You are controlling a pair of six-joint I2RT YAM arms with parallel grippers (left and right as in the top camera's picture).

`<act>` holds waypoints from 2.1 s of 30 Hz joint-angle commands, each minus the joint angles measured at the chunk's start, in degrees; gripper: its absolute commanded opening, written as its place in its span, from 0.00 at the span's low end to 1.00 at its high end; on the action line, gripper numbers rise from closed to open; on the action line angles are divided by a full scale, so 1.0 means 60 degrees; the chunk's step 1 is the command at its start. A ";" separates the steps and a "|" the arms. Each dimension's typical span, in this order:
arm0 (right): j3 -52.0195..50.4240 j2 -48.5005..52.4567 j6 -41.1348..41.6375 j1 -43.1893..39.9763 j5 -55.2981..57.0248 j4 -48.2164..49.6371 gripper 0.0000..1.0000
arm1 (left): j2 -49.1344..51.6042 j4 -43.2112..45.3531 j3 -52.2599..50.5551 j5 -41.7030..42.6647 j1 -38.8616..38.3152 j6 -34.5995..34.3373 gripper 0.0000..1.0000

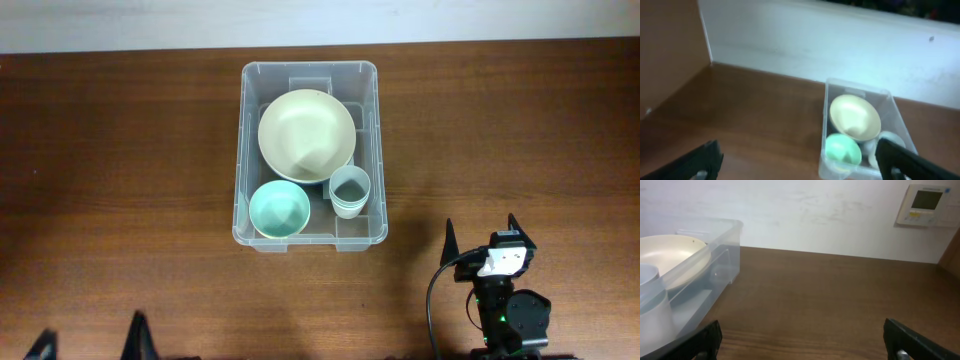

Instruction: Pack container

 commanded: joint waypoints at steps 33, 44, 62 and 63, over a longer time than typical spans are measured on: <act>-0.0044 -0.0080 0.0084 -0.0069 0.0011 -0.0076 0.99 | -0.2863 1.3795 -1.4517 0.0510 -0.0528 -0.0051 1.00; -0.0044 -0.0080 0.0084 -0.0069 0.0011 -0.0076 0.99 | -0.4047 1.2094 -1.4655 0.0430 -0.0554 -0.0040 1.00; -0.0044 -0.0080 0.0084 -0.0069 0.0011 -0.0076 0.99 | -0.4040 1.2047 -1.4655 -0.0273 -0.0554 0.1428 1.00; -0.0044 -0.0080 0.0084 -0.0069 0.0007 -0.0076 0.99 | -0.4040 1.2047 -1.4655 -0.0273 -0.0554 0.1428 1.00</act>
